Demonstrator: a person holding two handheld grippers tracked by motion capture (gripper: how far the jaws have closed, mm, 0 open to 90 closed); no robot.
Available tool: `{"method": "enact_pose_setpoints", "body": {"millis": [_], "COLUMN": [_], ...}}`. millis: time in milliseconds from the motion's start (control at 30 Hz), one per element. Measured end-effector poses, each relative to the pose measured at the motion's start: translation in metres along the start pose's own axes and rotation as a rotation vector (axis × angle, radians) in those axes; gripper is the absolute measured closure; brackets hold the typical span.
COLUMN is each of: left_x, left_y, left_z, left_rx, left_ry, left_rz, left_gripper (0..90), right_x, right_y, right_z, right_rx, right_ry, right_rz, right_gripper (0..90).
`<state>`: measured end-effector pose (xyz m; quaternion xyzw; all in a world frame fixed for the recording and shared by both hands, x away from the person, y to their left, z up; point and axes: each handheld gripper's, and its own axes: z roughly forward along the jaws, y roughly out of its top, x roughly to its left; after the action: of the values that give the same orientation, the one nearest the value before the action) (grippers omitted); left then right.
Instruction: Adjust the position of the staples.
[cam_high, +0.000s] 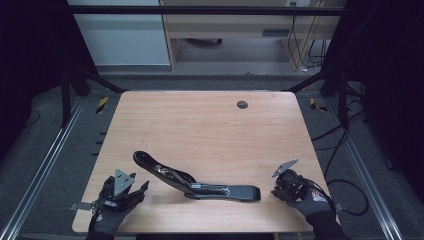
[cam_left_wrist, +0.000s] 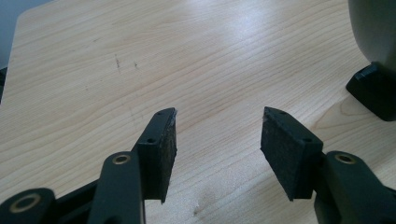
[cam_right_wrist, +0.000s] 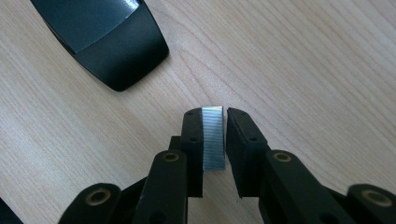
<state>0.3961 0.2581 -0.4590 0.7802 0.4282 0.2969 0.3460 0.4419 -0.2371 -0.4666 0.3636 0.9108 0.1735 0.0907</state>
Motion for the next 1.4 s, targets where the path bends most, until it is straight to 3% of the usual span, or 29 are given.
{"method": "enact_pose_setpoints", "body": {"millis": [1167,1400], "left_x": [0.000,0.000], "left_y": [0.000,0.000], "left_z": [0.000,0.000], "left_rx": [0.001,0.001], "left_ry": [0.001,0.000], "left_rz": [0.000,0.001], "left_gripper": [44.8,44.8], "right_x": [0.003,0.002], "right_y": [0.001,-0.001], "right_z": [0.002,-0.010], "right_rx": [0.012,-0.054], "right_ry": [-0.001,0.016], "right_rz": [-0.027,-0.048], "right_gripper": [78.5,78.5]}}
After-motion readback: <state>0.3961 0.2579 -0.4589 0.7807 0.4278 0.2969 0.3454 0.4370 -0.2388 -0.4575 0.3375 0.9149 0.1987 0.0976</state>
